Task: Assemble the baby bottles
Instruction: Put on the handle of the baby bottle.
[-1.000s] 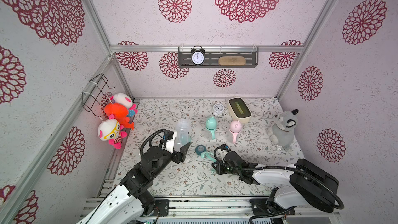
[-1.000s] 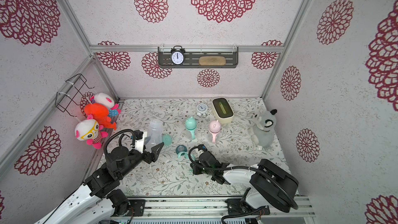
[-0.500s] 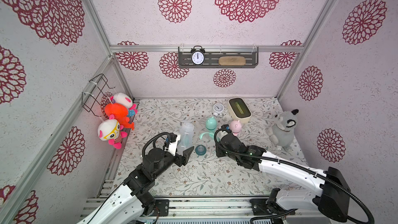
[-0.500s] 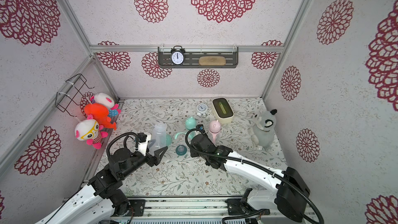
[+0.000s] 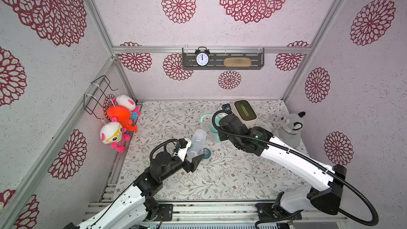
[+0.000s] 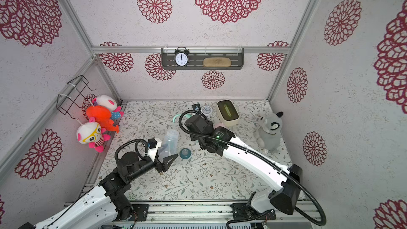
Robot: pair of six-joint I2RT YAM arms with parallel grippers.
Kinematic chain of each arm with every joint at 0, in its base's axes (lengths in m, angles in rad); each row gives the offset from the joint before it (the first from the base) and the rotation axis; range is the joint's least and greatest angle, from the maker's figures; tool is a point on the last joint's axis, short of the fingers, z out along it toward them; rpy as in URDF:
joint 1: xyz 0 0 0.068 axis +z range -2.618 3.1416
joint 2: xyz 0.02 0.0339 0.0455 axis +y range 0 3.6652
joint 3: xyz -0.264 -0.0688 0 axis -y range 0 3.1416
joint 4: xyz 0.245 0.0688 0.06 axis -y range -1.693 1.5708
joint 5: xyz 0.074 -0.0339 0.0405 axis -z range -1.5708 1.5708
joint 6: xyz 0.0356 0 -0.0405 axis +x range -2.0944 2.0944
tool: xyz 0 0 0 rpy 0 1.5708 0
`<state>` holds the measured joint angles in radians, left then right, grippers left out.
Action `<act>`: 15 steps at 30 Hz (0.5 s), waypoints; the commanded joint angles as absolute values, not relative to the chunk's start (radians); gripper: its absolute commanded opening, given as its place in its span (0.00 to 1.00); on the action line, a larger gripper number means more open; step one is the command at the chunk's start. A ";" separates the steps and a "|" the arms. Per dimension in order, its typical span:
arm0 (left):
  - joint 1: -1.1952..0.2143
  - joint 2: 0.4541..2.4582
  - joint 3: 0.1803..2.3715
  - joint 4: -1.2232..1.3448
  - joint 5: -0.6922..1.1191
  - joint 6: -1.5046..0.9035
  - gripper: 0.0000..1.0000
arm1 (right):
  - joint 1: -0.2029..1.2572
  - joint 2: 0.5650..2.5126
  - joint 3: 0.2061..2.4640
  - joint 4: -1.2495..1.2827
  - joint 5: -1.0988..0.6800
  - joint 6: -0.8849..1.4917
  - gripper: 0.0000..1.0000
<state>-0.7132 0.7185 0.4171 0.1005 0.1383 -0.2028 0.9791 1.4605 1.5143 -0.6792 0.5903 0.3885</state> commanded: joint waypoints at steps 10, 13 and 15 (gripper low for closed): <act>-0.707 0.862 0.516 0.206 0.148 -0.176 0.00 | 1.118 1.575 1.669 -0.851 0.861 0.325 0.00; -0.707 0.870 0.520 0.212 0.134 -0.174 0.00 | 1.142 1.573 1.663 -0.850 0.894 0.328 0.00; -0.707 0.871 0.520 0.214 0.129 -0.171 0.00 | 1.151 1.572 1.665 -0.854 0.901 0.328 0.00</act>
